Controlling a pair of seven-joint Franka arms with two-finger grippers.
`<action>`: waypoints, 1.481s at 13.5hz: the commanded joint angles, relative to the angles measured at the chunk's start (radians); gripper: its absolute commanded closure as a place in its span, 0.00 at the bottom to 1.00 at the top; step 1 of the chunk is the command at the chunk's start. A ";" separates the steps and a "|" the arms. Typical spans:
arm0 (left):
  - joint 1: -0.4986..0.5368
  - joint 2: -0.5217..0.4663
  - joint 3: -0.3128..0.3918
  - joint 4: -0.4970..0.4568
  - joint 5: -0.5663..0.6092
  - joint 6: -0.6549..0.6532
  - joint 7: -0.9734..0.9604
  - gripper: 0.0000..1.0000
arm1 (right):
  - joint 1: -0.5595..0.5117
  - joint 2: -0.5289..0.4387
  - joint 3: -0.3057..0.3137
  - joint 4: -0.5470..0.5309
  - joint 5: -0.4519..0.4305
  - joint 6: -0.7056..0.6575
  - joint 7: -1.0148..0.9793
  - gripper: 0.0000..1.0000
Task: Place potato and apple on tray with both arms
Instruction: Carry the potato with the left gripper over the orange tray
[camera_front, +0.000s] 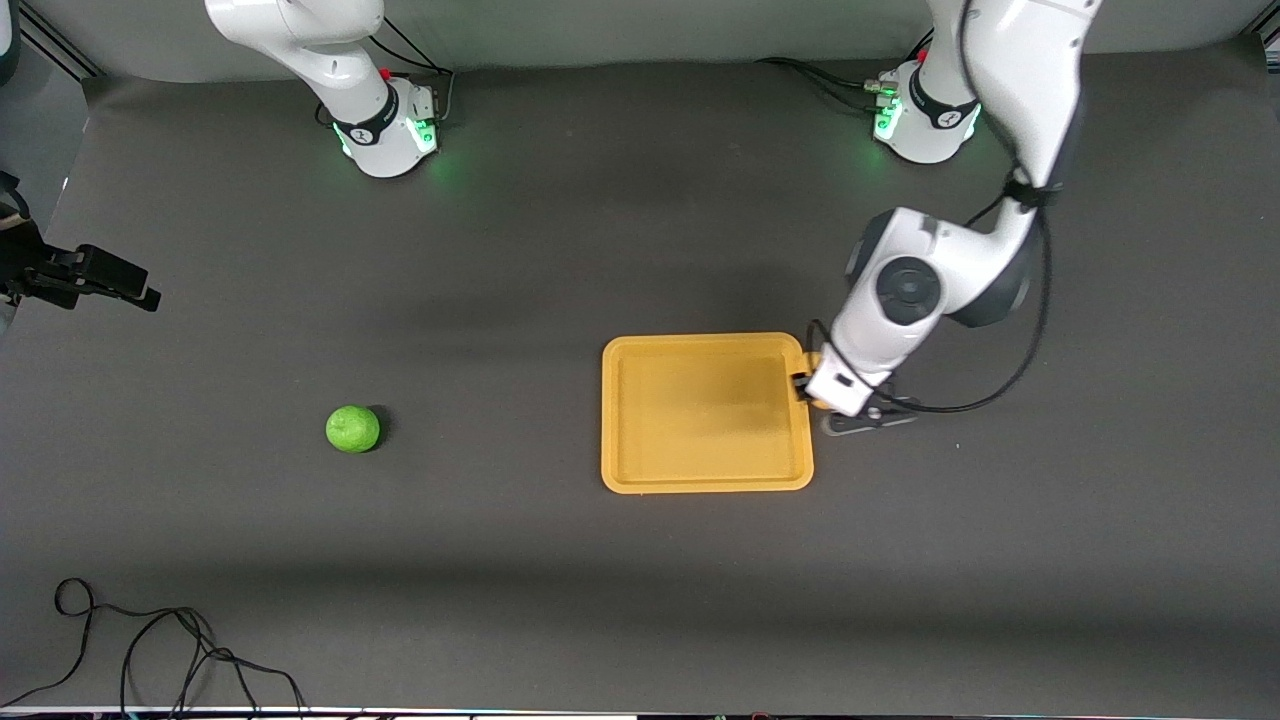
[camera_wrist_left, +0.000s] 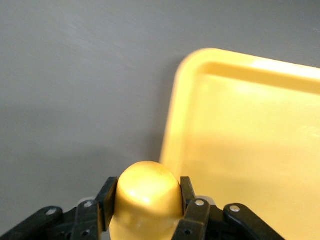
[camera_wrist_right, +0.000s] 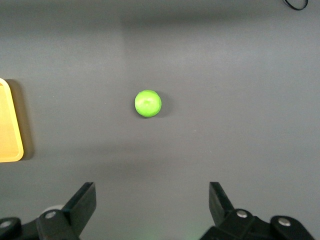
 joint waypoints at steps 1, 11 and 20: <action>-0.058 0.055 0.016 0.039 -0.017 0.044 -0.107 0.61 | 0.006 0.006 -0.007 0.014 0.013 0.004 -0.010 0.00; -0.137 0.181 0.013 0.088 -0.006 0.153 -0.252 0.62 | 0.006 0.006 -0.007 0.013 0.013 0.004 -0.010 0.00; -0.093 0.079 0.022 0.172 0.020 -0.093 -0.137 0.02 | 0.006 0.006 -0.007 0.011 0.013 0.004 -0.010 0.00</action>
